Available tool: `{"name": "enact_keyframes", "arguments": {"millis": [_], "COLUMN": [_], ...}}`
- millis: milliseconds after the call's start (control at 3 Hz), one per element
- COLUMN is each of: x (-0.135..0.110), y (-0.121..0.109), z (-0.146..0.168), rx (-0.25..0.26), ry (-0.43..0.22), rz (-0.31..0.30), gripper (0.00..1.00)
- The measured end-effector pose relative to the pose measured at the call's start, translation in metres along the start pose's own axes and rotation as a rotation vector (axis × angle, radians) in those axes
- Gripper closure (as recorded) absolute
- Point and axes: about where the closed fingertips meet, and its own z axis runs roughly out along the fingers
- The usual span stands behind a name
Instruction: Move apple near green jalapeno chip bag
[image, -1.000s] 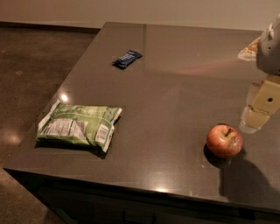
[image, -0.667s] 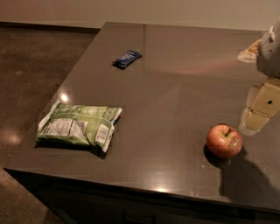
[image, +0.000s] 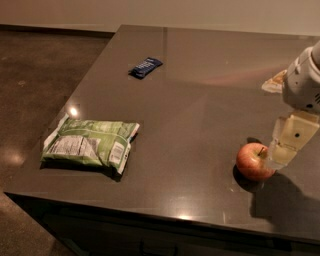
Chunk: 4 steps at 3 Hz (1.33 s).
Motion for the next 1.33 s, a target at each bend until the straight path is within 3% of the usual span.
{"name": "enact_keyframes", "arguments": {"millis": [1333], "x": [0.008], "y": [0.026], "z": [0.059], "rx": [-0.115], "ry": [-0.057], "rz": [-0.106], "gripper": [0.00]}}
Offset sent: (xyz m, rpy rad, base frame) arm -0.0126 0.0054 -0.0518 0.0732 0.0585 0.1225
